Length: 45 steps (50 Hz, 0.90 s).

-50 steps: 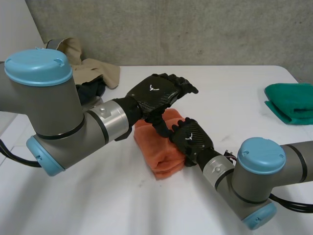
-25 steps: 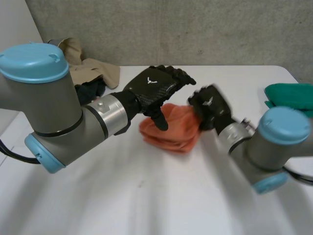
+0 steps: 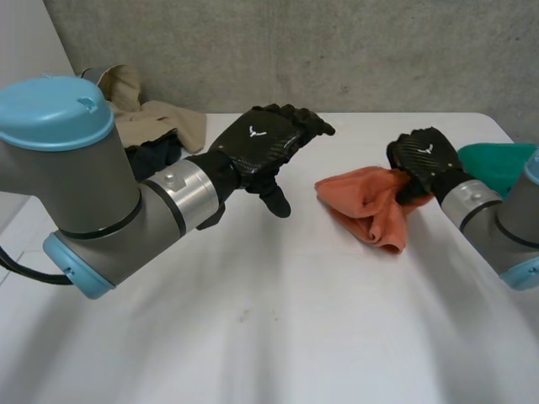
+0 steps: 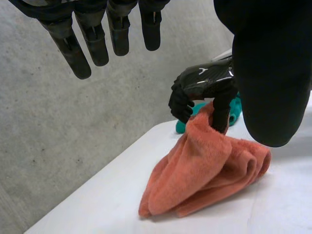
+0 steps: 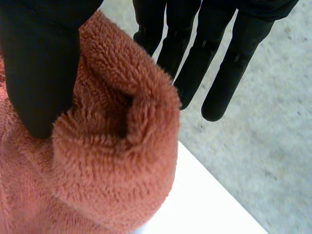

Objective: Fold the laundry.

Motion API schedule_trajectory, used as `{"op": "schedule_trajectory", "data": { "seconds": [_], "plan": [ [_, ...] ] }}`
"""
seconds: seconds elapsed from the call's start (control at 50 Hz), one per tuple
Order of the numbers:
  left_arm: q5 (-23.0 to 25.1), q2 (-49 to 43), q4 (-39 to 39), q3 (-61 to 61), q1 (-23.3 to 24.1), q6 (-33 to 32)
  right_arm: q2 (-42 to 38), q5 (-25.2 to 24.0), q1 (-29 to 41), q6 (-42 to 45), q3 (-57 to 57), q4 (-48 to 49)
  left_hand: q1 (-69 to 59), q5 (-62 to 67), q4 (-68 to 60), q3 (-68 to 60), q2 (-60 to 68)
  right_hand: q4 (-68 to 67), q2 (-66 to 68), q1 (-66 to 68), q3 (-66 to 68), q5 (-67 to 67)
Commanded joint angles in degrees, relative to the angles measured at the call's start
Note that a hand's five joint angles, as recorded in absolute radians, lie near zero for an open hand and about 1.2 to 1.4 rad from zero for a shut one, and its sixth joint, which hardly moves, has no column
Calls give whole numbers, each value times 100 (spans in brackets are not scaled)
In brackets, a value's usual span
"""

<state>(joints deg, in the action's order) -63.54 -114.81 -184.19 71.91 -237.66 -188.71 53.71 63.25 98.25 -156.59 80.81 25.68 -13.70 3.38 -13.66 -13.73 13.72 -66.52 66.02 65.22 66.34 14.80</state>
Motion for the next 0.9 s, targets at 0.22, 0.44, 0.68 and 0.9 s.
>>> {"op": "schedule_trajectory", "data": {
  "seconds": [0.22, 0.44, 0.68, 0.9],
  "plan": [
    [-1, -50, -3, 60, 18, -17, 272, -928, -842, 1103, 690, -793, 63, -30, 59, 66, -64, 3842, -3792, -3712, -3824, 329],
    [-1, -120, -3, 77, 44, -17, 166, -1341, -1158, 2351, 963, -899, 46, -14, 42, 49, -47, 4247, -4197, -4117, -4229, -76],
    [-1, -129, -3, 86, 53, -26, -36, -1684, -1194, 2712, 1016, -688, 46, -14, 42, 49, -47, 4029, -3979, -3898, -4011, 143],
    [-1, -120, -3, 95, 44, -17, -238, -1544, -693, 2712, 911, -91, 46, -14, 42, 49, -47, 2872, -2822, -2742, -2854, 1299]
  ]
}}
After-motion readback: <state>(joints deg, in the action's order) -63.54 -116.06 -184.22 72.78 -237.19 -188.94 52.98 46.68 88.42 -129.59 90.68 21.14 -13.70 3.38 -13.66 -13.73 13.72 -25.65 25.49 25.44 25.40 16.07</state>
